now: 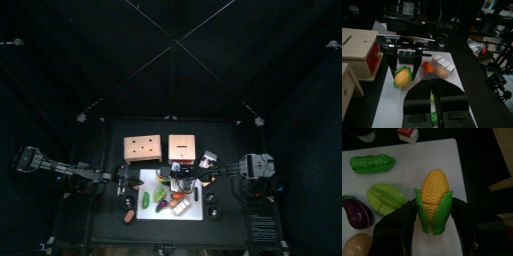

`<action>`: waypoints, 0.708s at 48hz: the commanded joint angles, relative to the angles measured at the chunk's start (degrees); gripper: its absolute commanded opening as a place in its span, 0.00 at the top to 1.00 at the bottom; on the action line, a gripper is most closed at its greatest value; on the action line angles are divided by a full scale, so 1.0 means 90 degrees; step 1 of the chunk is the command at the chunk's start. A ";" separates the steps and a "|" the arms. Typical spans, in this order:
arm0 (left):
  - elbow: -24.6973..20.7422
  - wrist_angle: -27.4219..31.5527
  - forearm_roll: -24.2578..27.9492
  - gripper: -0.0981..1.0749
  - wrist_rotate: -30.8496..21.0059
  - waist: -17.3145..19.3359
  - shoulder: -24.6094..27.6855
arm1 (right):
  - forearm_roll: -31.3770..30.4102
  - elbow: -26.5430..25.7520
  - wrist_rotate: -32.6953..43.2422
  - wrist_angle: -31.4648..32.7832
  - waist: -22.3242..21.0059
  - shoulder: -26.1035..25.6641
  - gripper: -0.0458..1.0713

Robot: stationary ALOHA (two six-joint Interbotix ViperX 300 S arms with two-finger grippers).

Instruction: Grab corn

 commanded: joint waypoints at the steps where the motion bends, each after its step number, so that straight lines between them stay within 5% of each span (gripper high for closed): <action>1: -0.0049 -0.0049 -0.0010 0.65 -0.0010 0.0029 0.0000 | -0.0010 -0.0059 0.0000 -0.0049 -0.0010 -0.0332 0.42; 34: -0.0059 -0.0059 -0.0137 0.65 -0.0020 0.0000 0.0000 | -0.0146 -0.0127 -0.0010 -0.0049 -0.0020 -0.0439 0.42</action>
